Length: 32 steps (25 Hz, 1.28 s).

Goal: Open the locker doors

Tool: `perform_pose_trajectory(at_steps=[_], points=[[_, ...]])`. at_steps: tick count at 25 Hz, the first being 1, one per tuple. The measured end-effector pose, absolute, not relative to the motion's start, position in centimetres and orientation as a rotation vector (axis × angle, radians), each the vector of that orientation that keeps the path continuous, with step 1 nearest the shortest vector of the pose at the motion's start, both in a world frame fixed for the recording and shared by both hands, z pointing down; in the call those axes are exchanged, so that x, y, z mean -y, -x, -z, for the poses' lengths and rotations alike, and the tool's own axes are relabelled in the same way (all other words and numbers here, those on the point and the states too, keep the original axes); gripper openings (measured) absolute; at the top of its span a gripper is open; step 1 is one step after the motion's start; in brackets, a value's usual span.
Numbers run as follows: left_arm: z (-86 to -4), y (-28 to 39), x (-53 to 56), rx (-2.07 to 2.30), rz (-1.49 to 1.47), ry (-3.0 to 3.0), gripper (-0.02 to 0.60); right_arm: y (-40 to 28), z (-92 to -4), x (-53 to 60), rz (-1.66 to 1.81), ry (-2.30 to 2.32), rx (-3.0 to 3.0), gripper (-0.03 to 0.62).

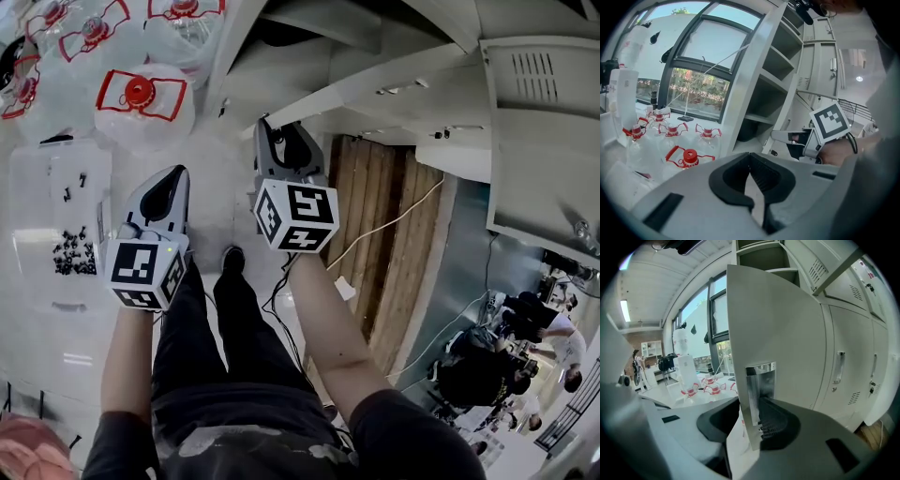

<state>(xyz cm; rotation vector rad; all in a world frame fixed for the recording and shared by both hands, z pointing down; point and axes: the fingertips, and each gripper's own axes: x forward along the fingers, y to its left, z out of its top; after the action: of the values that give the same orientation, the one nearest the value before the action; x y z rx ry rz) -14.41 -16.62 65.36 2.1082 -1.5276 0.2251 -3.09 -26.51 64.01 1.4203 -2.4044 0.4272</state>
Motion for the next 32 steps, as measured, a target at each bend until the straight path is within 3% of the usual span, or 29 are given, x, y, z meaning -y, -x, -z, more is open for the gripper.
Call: perform_pose_trajectory(at_steps=[21,32], points=[[-63.7,8.8,15.0,1.488,-0.226,-2.145,0.009,-5.1,-64.4,21.1,-0.496,-1.446,2.383,0.161],[-61.0,6.7,14.6,1.457,-0.223,-2.179,0.009,-10.1,-64.5,19.1,-0.563,-1.516,2.268,0.13]])
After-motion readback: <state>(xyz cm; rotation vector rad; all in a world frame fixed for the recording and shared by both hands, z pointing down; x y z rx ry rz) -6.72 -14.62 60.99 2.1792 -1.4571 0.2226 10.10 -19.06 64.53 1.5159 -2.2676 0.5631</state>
